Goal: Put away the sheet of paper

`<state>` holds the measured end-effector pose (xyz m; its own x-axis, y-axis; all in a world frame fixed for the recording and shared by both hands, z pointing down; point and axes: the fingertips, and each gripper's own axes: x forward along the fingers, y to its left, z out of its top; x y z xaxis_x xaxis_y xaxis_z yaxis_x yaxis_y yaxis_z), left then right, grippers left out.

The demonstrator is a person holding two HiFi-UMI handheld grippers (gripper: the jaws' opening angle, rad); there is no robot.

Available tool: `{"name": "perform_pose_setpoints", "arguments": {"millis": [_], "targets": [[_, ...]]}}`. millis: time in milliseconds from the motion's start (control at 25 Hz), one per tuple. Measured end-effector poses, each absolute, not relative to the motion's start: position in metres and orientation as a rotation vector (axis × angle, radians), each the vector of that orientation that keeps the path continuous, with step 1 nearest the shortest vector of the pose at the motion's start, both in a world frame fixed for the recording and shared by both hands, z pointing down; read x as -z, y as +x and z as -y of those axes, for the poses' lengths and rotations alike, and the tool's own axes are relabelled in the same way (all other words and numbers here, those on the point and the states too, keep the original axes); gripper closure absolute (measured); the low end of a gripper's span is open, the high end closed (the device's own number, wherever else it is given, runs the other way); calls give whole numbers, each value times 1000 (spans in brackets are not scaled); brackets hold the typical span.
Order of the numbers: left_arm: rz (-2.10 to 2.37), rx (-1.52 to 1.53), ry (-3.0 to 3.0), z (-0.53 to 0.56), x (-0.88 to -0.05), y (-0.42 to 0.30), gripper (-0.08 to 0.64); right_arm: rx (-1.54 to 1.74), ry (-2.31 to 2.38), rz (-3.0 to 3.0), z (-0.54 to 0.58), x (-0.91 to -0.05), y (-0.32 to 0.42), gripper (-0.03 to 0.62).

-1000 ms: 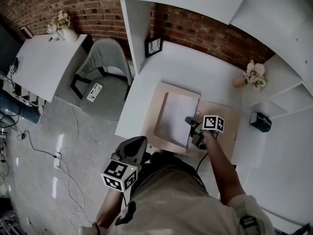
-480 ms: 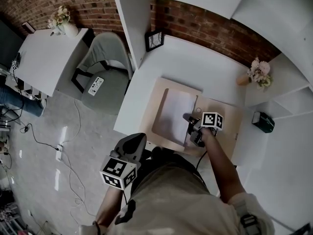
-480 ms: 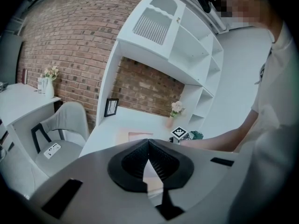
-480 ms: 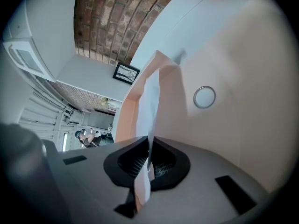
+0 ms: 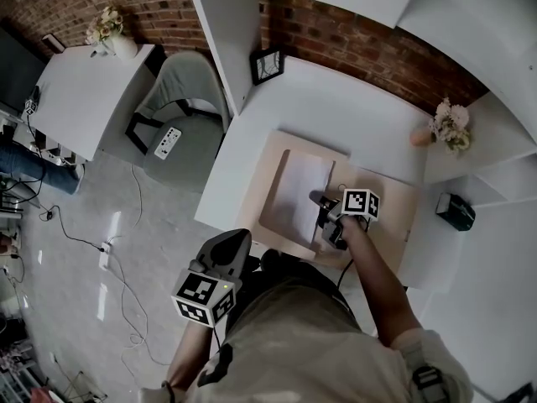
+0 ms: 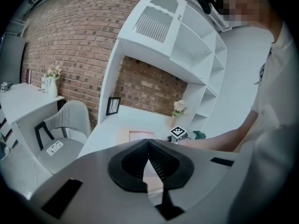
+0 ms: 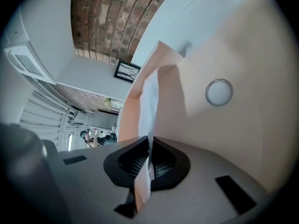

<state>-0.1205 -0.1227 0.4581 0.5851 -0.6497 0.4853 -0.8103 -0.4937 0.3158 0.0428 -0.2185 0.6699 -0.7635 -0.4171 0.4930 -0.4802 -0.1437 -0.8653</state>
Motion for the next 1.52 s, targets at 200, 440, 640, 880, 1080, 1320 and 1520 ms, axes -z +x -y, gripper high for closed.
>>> {"name": "perform_pose_setpoints", "arguments": {"millis": [200, 440, 640, 880, 1080, 1320, 1520], "targets": [[1156, -429, 2301, 123, -459, -118, 545, -2126, 1077, 2029, 222, -670, 40, 565], [1150, -441, 2303, 124, -459, -117, 544, -2154, 1083, 2018, 222, -674, 38, 565], [1156, -453, 2290, 120, -460, -120, 543, -2164, 1093, 2001, 221, -677, 39, 565], [1170, -454, 2275, 118, -462, -123, 545, -2172, 1092, 2004, 223, -678, 40, 565], [1169, -445, 2282, 120, -461, -122, 543, -2166, 1090, 2002, 223, -678, 40, 565], [1186, -457, 2267, 122, -467, -125, 543, -2176, 1097, 1993, 225, -679, 42, 565], [1188, -459, 2254, 122, -474, -125, 545, -2140, 1114, 1986, 225, -680, 41, 565]]}}
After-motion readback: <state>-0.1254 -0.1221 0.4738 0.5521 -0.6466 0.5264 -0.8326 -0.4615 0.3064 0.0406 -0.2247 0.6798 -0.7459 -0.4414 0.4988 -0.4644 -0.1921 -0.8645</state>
